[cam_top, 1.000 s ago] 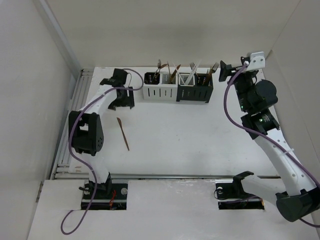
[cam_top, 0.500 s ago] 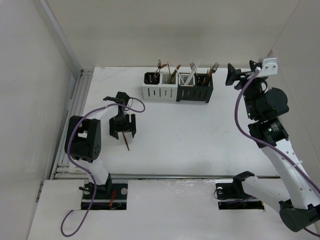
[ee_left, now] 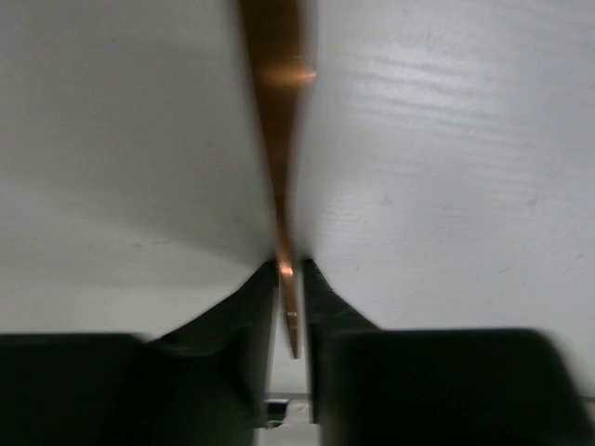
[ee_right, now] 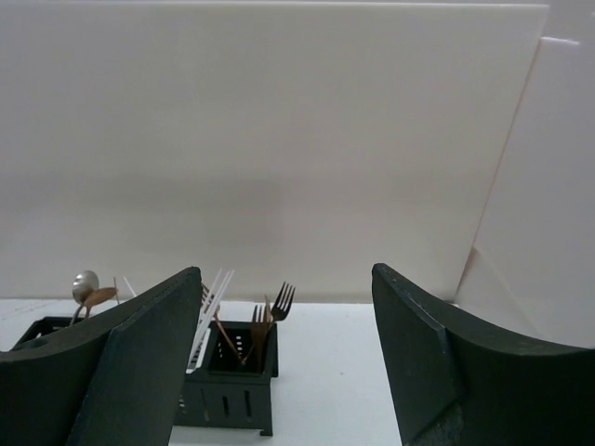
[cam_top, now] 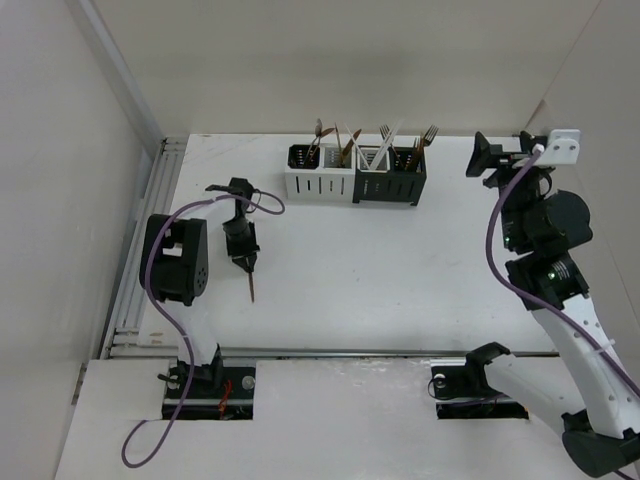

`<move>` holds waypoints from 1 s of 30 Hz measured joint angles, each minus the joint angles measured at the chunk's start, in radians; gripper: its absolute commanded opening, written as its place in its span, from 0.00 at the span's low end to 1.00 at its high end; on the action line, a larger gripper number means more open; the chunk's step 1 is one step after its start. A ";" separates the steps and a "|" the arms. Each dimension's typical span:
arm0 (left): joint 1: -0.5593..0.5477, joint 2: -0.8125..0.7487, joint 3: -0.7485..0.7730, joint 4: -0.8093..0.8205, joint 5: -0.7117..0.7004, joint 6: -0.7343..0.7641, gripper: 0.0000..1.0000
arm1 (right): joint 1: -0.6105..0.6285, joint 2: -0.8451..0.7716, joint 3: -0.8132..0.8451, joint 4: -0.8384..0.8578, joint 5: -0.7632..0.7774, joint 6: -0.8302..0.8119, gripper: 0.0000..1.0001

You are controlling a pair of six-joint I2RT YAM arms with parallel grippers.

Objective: Sort the eating utensils into containers

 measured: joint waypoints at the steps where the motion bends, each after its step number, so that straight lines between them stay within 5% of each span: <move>1: 0.006 -0.003 -0.005 0.000 0.006 -0.004 0.00 | 0.000 -0.010 0.000 -0.003 0.013 0.000 0.78; 8: 0.022 0.021 0.032 -0.034 0.030 0.008 0.00 | 0.000 -0.079 0.000 -0.009 0.069 0.007 0.76; 16: 0.057 0.107 0.407 -0.027 -0.065 0.106 0.00 | 0.000 -0.059 0.000 -0.005 0.060 0.040 0.75; 23: 0.039 -0.186 0.484 0.205 -0.120 0.163 0.00 | 0.002 -0.004 -0.063 0.084 0.014 0.091 0.75; 30: -0.195 -0.417 0.380 0.727 -0.092 0.368 0.00 | 0.012 0.105 -0.059 0.143 -0.006 0.093 0.75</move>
